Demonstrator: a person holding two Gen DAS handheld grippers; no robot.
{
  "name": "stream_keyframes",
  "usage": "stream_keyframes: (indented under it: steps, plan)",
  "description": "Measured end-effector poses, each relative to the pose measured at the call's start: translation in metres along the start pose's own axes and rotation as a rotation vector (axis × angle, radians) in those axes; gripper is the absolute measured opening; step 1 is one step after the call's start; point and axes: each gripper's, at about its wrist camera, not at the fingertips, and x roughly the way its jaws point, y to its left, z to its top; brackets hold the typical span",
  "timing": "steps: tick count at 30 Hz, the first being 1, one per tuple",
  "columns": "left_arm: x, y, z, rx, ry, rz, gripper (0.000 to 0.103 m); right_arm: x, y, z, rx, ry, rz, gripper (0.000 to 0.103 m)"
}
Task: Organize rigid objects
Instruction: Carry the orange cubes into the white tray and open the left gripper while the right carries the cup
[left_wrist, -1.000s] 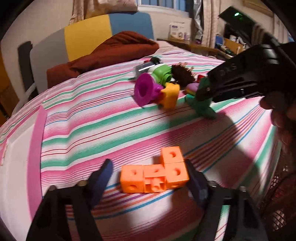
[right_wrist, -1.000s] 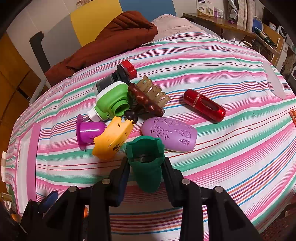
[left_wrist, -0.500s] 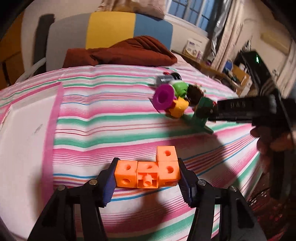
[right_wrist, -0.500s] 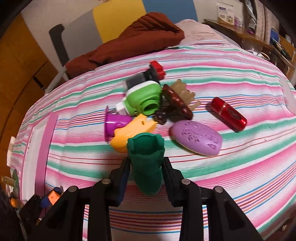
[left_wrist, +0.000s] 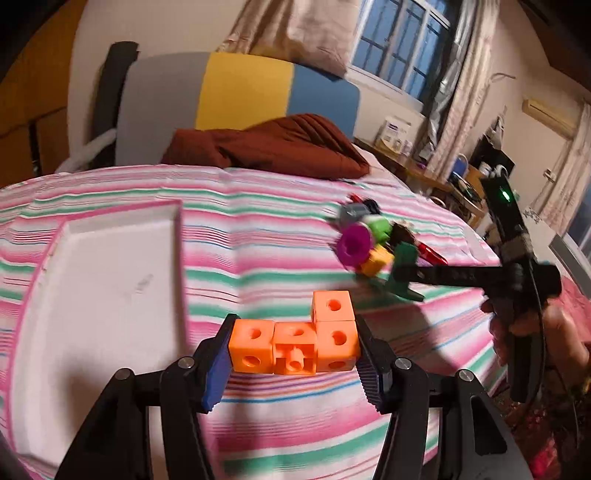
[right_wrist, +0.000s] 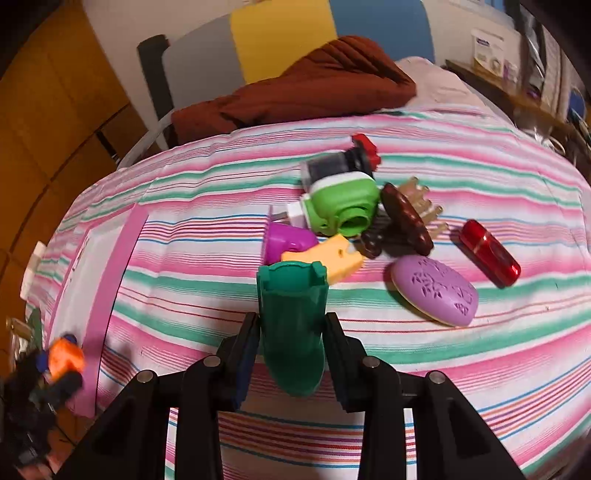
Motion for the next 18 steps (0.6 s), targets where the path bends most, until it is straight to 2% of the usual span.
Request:
stream_keyframes:
  steps: [7,12,18]
  plan:
    - [-0.002,0.062,0.020,-0.085,-0.003,0.097,0.060,0.000,0.007,-0.001,-0.014,-0.006,0.017,0.035]
    - [0.009,0.111,0.032,-0.137,0.044,0.180,0.060,-0.002,0.022,-0.005,-0.043,-0.017,0.013,0.035]
    - [0.028,0.161,0.047,-0.236,0.100,0.251,0.060,0.003,0.058,-0.011,-0.078,-0.008,0.060,0.035]
